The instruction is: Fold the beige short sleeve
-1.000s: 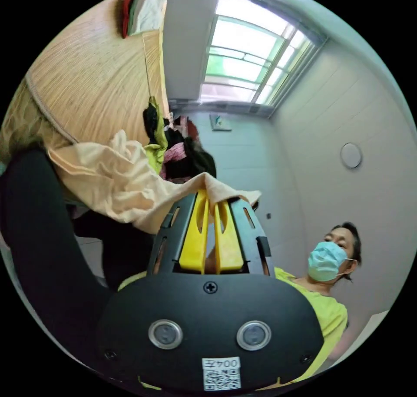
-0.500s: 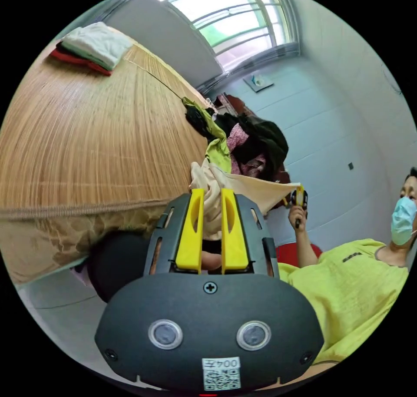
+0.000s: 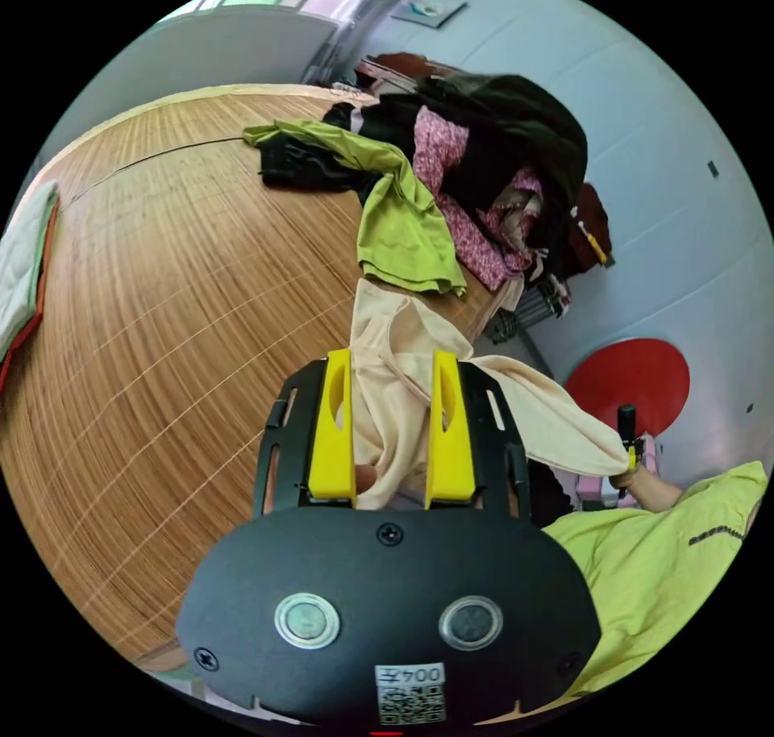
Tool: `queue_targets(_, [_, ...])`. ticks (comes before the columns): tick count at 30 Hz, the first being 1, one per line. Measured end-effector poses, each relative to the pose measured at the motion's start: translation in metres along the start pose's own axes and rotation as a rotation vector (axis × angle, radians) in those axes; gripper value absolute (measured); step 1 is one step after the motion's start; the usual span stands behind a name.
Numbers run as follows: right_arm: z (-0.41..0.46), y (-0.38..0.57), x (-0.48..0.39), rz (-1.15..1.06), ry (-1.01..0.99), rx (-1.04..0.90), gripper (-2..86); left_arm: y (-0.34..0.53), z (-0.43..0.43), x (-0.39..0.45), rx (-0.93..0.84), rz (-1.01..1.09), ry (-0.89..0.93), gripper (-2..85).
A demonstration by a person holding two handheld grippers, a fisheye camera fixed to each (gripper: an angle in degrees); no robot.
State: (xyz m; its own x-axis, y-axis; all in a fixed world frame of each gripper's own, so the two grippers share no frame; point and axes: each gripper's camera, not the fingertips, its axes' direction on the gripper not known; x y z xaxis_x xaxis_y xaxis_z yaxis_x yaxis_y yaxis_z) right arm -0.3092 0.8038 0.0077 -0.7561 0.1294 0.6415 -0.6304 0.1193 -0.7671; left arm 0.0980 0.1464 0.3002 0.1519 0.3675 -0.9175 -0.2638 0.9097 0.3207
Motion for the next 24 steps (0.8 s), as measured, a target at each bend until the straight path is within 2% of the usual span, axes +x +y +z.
queue_targets(9, [-0.003, 0.022, 0.010, 0.019, 0.025, 0.069, -0.3, -0.076, 0.052, 0.023, -0.089, 0.104, -0.016, 15.0])
queue_targets(17, [0.008, 0.033, 0.013, 0.015, 0.014, 0.108, -0.2, -0.093, 0.079, 0.032, -0.187, 0.174, 0.015, 14.5])
queue_targets(20, [0.010, 0.040, 0.010, -0.001, 0.020, 0.138, -0.2, -0.095, 0.086, 0.028, -0.187, 0.159, 0.026, 11.8])
queue_targets(24, [0.007, 0.051, -0.001, -0.046, 0.051, 0.235, -0.3, -0.089, 0.079, 0.017, -0.185, 0.103, 0.067, 3.4])
